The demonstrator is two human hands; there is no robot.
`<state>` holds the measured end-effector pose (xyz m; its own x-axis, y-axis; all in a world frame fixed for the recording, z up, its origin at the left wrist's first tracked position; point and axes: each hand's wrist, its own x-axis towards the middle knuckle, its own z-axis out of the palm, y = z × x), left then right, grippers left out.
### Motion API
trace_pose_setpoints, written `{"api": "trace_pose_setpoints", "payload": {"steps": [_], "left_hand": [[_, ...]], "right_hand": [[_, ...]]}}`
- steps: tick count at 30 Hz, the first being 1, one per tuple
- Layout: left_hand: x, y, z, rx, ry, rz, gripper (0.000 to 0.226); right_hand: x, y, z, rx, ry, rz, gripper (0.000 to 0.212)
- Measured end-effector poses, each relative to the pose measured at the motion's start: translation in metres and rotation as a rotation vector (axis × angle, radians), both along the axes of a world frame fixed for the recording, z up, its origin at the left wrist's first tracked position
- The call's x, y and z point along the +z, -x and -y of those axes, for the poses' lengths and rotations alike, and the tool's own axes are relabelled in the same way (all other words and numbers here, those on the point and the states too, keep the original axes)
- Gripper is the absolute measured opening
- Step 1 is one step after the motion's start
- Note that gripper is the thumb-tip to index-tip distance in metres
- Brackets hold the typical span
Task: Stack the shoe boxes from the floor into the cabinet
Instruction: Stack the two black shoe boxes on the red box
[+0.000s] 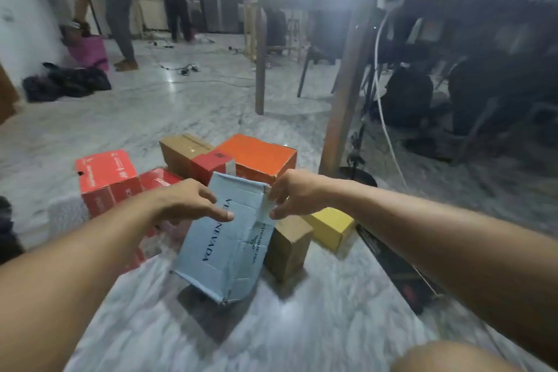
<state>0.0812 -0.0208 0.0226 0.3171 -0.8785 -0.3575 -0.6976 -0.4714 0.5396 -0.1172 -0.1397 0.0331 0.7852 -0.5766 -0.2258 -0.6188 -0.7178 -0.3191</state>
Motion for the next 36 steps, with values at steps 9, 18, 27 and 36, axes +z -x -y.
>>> {"api": "trace_pose_setpoints", "payload": {"steps": [9,18,27,36], "left_hand": [[-0.043,0.164,0.119,-0.286,-0.007,-0.077,0.077],[-0.127,0.272,0.264,-0.385,0.032,-0.052,0.065],[-0.203,0.306,0.391,-0.521,0.046,0.024,0.078],[-0.237,0.325,0.447,-0.686,-0.085,0.136,0.084]], "right_hand": [[-0.054,0.204,0.071,-0.464,-0.065,-0.042,0.034],[-0.166,0.323,0.125,-0.929,-0.241,-0.262,0.063],[-0.236,0.348,0.156,-1.221,-0.509,-0.308,0.153],[-0.256,0.352,0.17,-1.437,-0.464,0.067,0.156]]}}
